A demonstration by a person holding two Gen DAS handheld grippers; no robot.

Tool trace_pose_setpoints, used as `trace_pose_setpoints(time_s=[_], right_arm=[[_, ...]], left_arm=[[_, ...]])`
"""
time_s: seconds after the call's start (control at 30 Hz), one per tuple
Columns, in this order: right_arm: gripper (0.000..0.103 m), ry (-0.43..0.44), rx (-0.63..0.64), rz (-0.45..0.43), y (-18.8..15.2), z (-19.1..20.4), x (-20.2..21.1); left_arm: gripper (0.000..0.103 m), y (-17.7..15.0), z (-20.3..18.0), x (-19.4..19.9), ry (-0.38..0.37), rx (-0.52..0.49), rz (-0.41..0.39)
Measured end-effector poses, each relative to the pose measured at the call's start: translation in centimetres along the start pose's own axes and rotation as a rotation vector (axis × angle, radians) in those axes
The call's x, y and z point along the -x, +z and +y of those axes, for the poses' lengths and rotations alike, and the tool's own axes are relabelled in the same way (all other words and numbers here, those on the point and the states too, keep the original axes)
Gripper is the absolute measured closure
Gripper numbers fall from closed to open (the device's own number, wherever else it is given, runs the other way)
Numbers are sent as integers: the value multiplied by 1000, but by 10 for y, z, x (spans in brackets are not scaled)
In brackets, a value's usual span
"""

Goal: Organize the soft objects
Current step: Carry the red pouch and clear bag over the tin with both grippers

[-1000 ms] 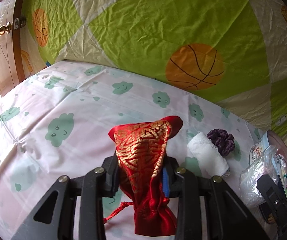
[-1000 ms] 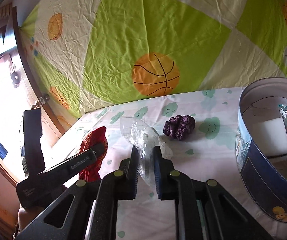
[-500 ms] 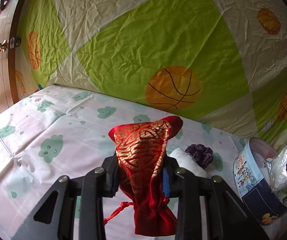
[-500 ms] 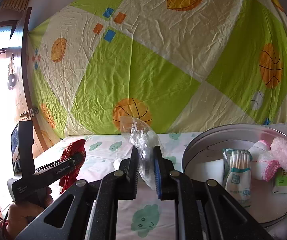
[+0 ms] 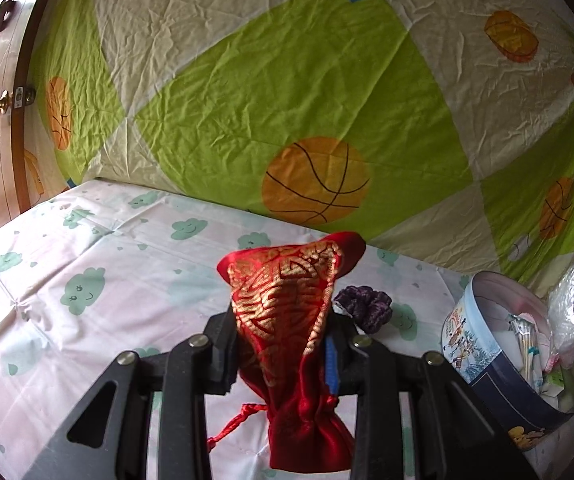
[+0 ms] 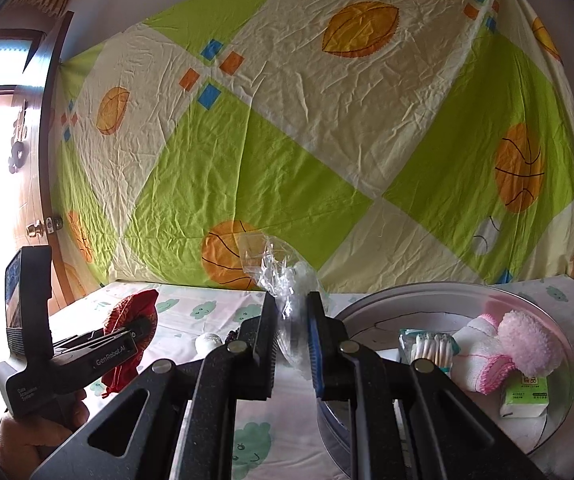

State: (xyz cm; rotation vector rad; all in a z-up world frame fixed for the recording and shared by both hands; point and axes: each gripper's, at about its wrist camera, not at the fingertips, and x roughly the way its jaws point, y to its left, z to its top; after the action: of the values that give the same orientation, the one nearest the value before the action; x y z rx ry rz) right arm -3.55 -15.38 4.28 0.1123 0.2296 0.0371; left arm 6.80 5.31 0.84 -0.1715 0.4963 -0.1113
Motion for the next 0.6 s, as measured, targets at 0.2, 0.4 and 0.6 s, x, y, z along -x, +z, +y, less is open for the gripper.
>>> trace_pose_setpoints(time_s=[0.2,0.4,0.6], right_arm=[[88,-14,-2,-14,2,-12,5],[88,-27,-5,-23,4,-21,9],[88,-43,-8,-46,8,-31,17]], left_arm=[[71,-3,-15,12,-4,-4,-31],[71,-7,-32,18,-9,-29,-46],[71,-9,-52,24,-13,-58,-59]])
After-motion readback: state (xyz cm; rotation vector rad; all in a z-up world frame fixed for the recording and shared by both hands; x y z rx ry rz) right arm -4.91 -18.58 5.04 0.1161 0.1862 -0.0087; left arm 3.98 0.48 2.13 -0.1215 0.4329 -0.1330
